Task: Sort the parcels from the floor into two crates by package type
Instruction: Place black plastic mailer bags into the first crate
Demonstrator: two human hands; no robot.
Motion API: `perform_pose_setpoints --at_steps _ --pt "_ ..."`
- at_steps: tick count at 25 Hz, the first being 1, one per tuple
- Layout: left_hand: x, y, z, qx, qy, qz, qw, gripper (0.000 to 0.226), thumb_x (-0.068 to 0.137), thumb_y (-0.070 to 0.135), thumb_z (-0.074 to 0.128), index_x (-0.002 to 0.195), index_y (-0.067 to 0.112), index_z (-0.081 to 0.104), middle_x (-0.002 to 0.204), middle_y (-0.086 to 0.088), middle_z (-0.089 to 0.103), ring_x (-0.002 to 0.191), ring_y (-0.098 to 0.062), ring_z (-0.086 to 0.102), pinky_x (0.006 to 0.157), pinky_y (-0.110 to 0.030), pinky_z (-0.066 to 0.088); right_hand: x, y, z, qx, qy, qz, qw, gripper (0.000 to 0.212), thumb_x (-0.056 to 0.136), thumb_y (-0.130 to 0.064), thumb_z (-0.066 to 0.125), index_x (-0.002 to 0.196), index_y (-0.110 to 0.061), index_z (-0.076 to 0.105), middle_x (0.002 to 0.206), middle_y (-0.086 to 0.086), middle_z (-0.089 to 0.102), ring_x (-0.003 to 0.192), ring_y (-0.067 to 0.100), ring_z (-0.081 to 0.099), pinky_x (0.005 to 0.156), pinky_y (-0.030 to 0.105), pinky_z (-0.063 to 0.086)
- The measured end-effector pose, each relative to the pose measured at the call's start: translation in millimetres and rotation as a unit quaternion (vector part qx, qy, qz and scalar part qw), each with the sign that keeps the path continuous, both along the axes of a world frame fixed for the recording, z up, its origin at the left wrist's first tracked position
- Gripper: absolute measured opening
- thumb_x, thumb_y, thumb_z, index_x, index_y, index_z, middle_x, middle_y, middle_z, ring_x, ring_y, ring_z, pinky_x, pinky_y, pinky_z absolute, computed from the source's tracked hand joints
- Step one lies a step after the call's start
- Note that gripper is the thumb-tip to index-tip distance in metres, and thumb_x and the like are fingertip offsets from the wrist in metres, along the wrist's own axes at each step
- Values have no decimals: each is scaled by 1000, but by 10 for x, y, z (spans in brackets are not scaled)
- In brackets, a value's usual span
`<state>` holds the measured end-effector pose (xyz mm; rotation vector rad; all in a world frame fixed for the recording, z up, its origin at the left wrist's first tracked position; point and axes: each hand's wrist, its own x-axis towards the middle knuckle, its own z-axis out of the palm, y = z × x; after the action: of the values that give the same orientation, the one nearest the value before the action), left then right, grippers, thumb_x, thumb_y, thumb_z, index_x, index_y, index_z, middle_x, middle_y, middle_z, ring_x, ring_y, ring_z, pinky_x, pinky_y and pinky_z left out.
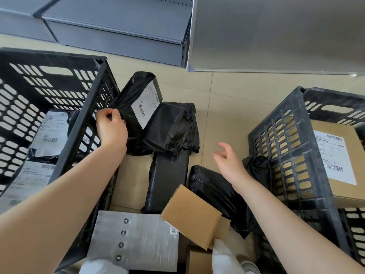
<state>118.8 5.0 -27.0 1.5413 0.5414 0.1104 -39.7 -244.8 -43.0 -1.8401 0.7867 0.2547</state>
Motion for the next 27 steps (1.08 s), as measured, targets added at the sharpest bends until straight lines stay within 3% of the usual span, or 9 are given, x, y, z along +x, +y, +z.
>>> perform_pose_setpoints --at_steps 2,5,8,12,16,19,22,24,27 --pt "-57 -24 131 -31 -25 -6 999 9 100 18 46 92 21 49 87 5 48 78 -3 54 84 -18 54 24 45 -4 9 -3 4 1000 49 102 -25 48 150 -29 36 126 -7 53 110 13 48 91 29 34" --pt "-119 -90 235 -87 -39 -31 995 7 99 16 49 92 18 50 106 0 54 100 -8 59 87 -24 57 70 97 11 30 -13 -9 999 46 102 -26 49 147 -29 39 117 -9 56 106 14 55 85 27 39" --pt "-206 -215 227 -102 -25 -70 992 9 100 15 47 91 15 49 107 -1 54 101 -8 59 90 -29 58 135 134 32 59 -20 -25 998 44 102 -29 51 144 -32 41 109 -16 53 109 17 56 90 30 41" --pt "-350 -376 140 -102 22 -130 986 10 101 13 47 92 13 50 107 -6 58 105 -15 62 91 -36 58 203 176 -2 76 -21 -48 996 44 98 -45 54 140 -33 45 122 -7 59 117 18 58 103 40 47" --pt "-498 -439 51 -146 78 -220 961 18 104 12 44 86 11 48 116 -16 65 112 -25 66 94 -43 57 251 235 34 237 -33 -114 964 33 100 -50 51 125 -29 52 120 0 64 110 20 62 100 42 52" --pt "-570 -357 9 -198 114 -293 928 20 106 13 42 88 11 51 113 -14 67 108 -25 69 93 -41 57 196 243 -26 319 -68 -154 933 45 94 -43 63 135 -28 52 124 2 68 112 23 66 96 41 54" --pt "-644 -249 -25 -245 173 -350 887 22 106 8 39 87 11 49 113 -16 65 104 -25 71 83 -34 60 130 257 -85 284 -110 -181 935 57 82 -48 75 132 -28 54 121 -3 71 112 17 68 101 41 53" --pt "-675 -221 -56 -232 204 -343 887 23 106 6 39 85 11 48 118 -21 60 105 -28 70 81 -36 61 157 282 -49 229 -118 -175 950 54 80 -52 78 123 -29 54 119 -5 72 109 13 69 101 40 53" --pt "-672 -215 -48 -134 248 -332 900 19 104 5 43 88 10 51 126 -24 58 106 -32 68 81 -37 61 218 336 24 167 -105 -158 968 57 80 -53 77 123 -25 53 116 -7 71 105 11 69 97 38 55"
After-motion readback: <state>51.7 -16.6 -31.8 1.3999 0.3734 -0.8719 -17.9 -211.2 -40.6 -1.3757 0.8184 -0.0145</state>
